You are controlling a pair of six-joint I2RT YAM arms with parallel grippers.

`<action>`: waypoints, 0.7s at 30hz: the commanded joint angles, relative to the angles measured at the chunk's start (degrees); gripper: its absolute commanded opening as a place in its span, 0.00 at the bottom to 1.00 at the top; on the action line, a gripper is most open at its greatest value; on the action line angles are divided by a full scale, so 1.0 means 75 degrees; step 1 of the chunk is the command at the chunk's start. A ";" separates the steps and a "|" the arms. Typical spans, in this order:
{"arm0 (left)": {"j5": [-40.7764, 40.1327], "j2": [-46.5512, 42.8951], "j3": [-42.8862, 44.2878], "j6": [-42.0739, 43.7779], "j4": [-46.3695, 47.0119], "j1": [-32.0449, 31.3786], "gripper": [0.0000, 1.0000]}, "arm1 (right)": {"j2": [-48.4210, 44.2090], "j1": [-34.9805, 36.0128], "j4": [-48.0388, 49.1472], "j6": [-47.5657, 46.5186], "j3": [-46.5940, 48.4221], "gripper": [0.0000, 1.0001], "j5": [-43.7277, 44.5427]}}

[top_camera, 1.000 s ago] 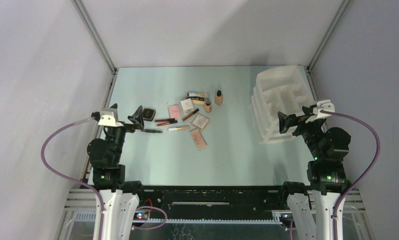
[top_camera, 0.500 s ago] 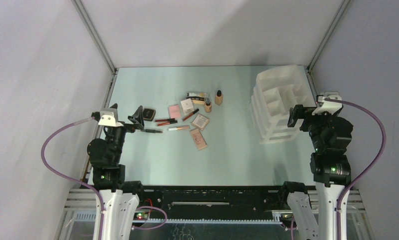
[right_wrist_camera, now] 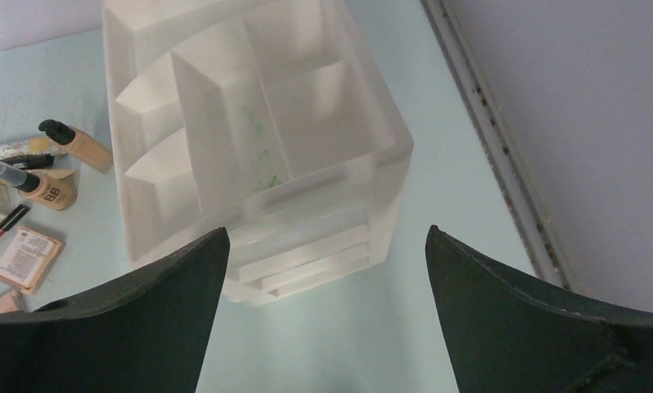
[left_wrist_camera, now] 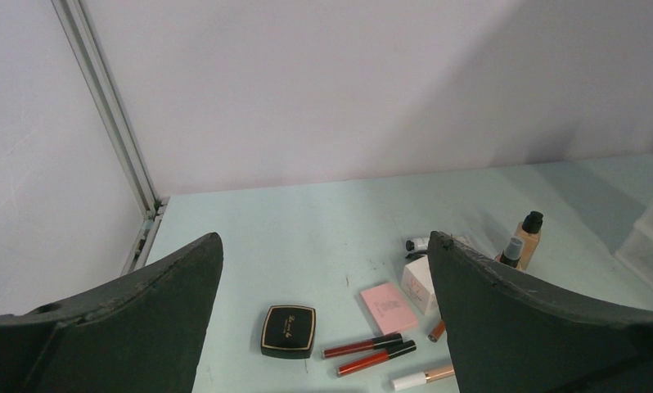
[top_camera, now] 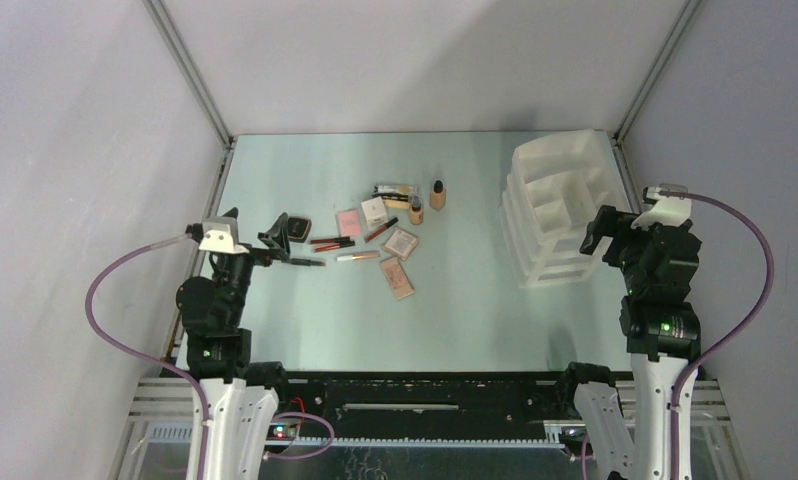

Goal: Organize the makeup
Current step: Move the storage box to the center of the board.

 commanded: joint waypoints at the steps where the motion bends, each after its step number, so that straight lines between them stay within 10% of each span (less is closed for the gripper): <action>1: 0.0094 0.0017 -0.0129 -0.0106 0.0241 0.0066 1.00 | 0.0157 -0.0236 -0.0170 0.1022 0.0221 0.98 -0.0360; 21: 0.0135 0.0084 -0.0176 -0.0078 0.0289 0.0067 1.00 | 0.1503 -0.0547 0.0570 0.2431 -0.0084 0.81 -0.1081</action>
